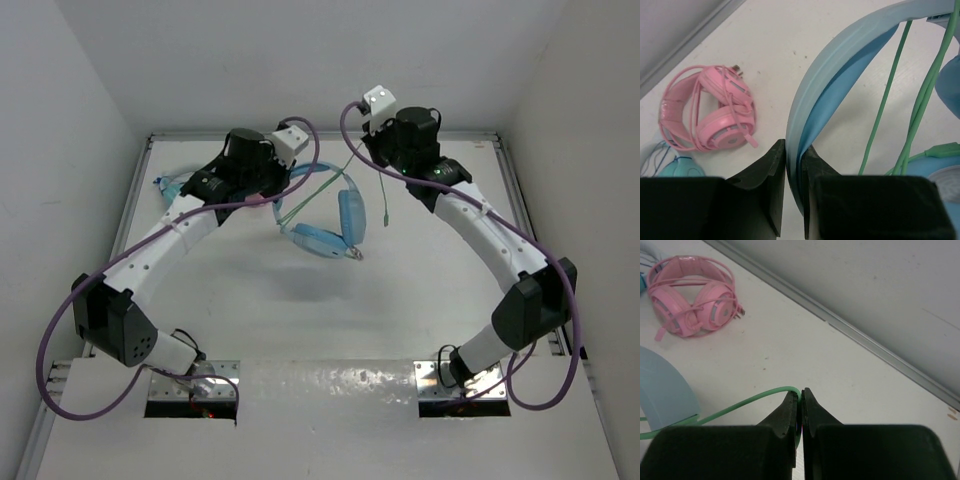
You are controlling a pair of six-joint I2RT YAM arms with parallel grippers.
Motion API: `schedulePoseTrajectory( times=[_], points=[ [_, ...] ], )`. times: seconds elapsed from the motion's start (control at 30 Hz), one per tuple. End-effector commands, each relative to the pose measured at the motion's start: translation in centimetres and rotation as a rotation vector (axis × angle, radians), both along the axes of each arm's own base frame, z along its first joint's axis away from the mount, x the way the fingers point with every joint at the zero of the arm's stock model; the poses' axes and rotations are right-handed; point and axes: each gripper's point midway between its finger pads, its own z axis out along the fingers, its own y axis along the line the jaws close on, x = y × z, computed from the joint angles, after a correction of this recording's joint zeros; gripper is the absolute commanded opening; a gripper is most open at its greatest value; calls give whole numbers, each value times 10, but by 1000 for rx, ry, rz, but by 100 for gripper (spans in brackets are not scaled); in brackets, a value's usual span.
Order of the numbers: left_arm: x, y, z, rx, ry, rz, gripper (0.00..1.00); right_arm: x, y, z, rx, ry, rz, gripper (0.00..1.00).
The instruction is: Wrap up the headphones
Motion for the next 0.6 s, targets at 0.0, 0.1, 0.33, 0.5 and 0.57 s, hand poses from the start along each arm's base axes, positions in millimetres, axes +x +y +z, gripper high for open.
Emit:
schedulePoseTrajectory(
  times=[0.0, 0.1, 0.33, 0.5, 0.57],
  points=[
    [-36, -8, 13, -72, 93, -98, 0, 14, -25, 28, 74, -135, -53, 0],
    [-39, -18, 26, -152, 120, -89, 0, 6, -11, -7, 99, -70, 26, 16],
    [-46, -34, 47, -261, 174, -112, 0, -30, 27, -65, 274, 5, 229, 22],
    [-43, -40, 63, -301, 168, -121, 0, -46, 34, -91, 362, 37, 259, 32],
    [-43, -43, 63, -314, 182, -124, 0, -48, 34, -104, 376, 58, 254, 42]
  ],
)
